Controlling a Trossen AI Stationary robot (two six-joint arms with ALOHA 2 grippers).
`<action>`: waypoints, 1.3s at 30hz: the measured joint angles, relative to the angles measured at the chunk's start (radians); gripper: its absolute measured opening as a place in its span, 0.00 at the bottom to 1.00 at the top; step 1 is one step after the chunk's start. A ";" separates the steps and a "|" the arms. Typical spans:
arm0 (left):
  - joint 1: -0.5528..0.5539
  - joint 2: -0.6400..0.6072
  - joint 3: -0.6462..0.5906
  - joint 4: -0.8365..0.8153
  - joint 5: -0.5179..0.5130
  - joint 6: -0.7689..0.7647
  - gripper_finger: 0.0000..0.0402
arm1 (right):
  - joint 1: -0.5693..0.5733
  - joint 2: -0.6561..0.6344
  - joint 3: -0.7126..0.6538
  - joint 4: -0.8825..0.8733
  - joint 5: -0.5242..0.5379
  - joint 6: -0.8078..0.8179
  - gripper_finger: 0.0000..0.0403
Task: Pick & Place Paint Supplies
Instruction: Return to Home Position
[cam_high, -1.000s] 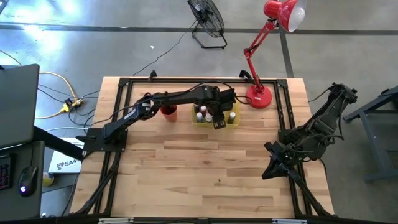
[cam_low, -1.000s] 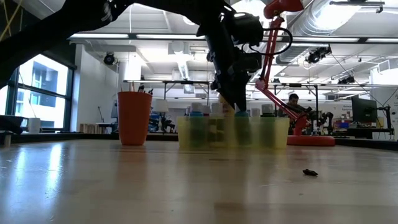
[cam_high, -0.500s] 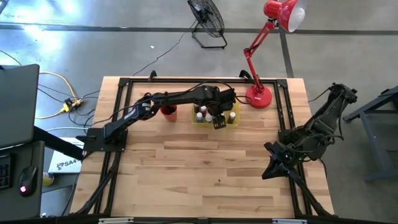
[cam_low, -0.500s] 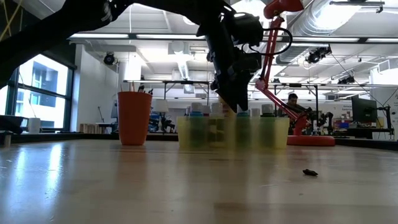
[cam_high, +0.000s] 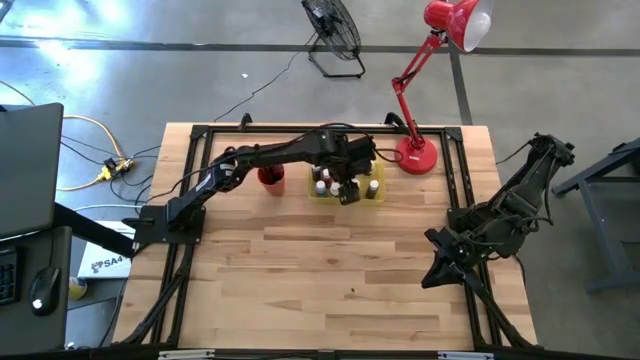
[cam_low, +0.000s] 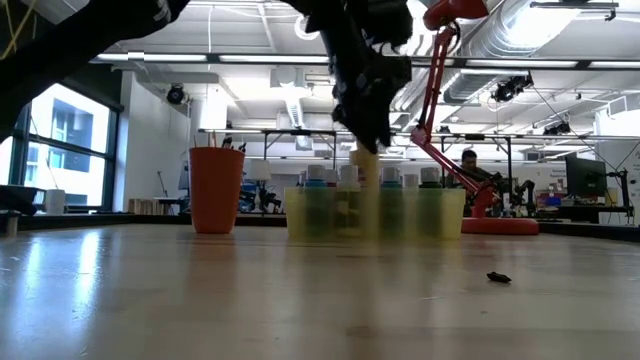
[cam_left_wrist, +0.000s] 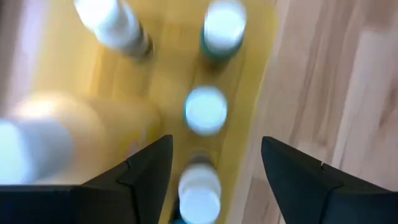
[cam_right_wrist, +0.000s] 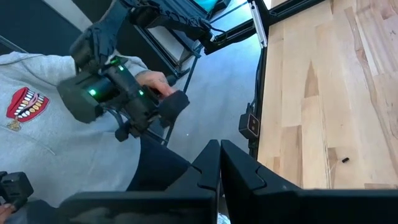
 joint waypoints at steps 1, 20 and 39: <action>0.000 -0.006 0.001 0.018 0.000 0.000 0.60 | 0.000 0.000 0.000 0.000 0.000 0.000 0.01; -0.028 -0.188 0.004 0.076 0.061 -0.051 0.60 | 0.000 0.000 0.000 0.007 0.000 -0.001 0.01; -0.200 -0.464 0.004 -0.060 -0.082 0.005 0.14 | -0.009 -0.062 0.000 0.030 0.188 -0.142 0.01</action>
